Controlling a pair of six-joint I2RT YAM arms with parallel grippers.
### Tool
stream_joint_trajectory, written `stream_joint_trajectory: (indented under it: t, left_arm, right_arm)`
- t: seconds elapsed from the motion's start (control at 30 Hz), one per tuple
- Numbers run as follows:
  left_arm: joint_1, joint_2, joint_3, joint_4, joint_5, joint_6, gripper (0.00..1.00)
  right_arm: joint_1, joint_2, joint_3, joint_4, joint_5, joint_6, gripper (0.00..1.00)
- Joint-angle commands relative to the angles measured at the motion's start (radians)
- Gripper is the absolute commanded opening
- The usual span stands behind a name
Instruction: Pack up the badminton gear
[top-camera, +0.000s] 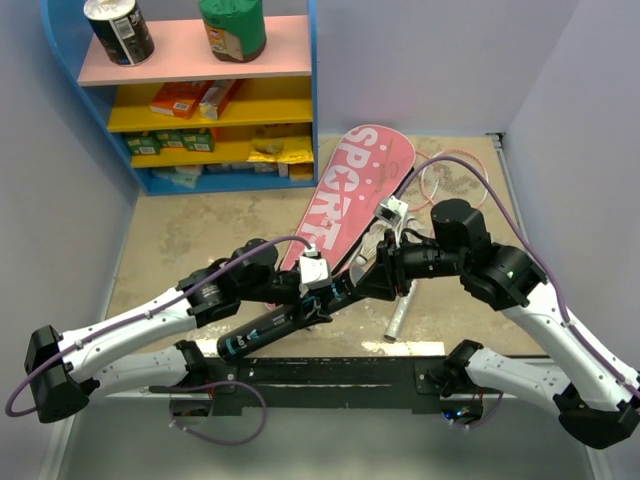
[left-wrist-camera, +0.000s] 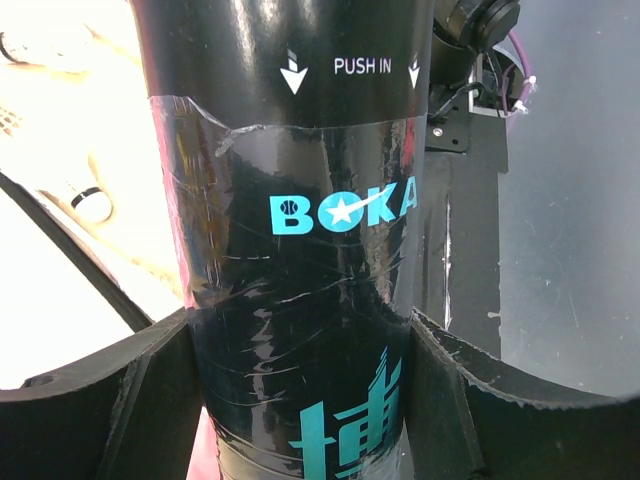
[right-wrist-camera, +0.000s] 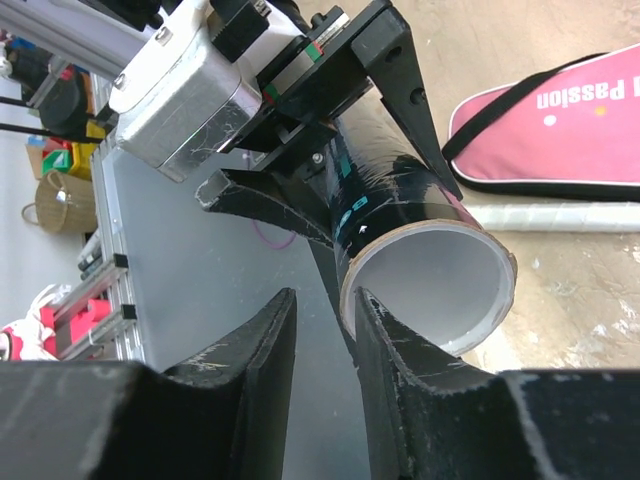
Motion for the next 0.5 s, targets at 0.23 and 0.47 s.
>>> stream_joint_trajectory:
  t: [0.23, 0.47]
  left_arm:
    - [-0.005, -0.053, -0.007, 0.068, 0.002, 0.017, 0.00]
    - [-0.005, -0.056, -0.005, 0.068, -0.001, 0.021, 0.00]
  right_arm:
    - [0.004, 0.013, -0.028, 0.069, -0.037, 0.027, 0.33]
    - [0.013, 0.020, -0.033, 0.080, -0.043, 0.038, 0.17]
